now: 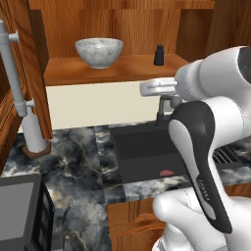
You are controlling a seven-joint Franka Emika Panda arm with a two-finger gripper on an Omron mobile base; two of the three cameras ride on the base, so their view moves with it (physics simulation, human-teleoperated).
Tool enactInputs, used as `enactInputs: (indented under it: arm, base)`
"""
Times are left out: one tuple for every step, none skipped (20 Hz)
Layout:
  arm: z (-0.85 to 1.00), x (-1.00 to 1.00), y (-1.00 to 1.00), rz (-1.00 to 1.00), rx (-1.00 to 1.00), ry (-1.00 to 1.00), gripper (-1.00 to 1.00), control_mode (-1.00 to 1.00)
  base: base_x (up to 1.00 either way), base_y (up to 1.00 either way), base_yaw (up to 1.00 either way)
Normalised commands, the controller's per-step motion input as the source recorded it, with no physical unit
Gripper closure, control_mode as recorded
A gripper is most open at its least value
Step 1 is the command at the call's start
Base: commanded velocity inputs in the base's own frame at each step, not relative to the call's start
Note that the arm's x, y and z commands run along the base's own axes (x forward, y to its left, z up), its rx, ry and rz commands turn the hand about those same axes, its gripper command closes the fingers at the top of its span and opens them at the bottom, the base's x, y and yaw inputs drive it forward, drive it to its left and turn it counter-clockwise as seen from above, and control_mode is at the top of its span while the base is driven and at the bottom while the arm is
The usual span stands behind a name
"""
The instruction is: Open the cabinet. Place the bowl and condiment on the counter. Then place the lime and garlic on the cutting board.
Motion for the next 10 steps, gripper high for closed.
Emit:
enactInputs:
  arm:
    - [0.00, 0.00, -0.31, -0.07, -0.16, -0.11, -1.00, -1.00]
    - [0.00, 0.01, -0.33, -0.07, -0.15, -0.10, -1.00, -1.00]
    - [0.00, 0.02, -0.29, -0.08, -0.15, -0.09, -1.00, -1.00]
    - [0.00, 0.03, -0.29, -0.09, -0.14, -0.09, -1.00, -1.00]
    - [0.00, 0.08, -0.29, -0.09, -0.13, -0.08, -1.00, -1.00]
    - [0.00, 0.06, -0.29, -0.11, -0.12, -0.08, -1.00, -1.00]
    - [0.00, 0.09, -0.27, -0.10, -0.11, -0.07, -1.00, -1.00]
    - [0.00, 0.11, -0.32, -0.11, -0.10, -0.05, -1.00, -1.00]
    - [0.00, 0.12, -0.31, -0.11, -0.08, -0.05, -1.00, -1.00]
    - [0.01, 0.11, -0.29, -0.12, -0.05, -0.04, -1.00, -1.00]
  base:
    - [0.00, 0.00, 0.00]
    - [0.00, 0.00, 0.00]
    - [0.00, 0.00, 0.00]
    - [0.00, 0.00, 0.00]
    - [0.00, 0.00, 0.00]
    - [0.00, 0.00, 0.00]
    - [0.00, 0.00, 0.00]
    - [0.00, 0.00, 0.00]
    - [0.00, 0.00, 0.00]
    - [0.00, 0.00, 0.00]
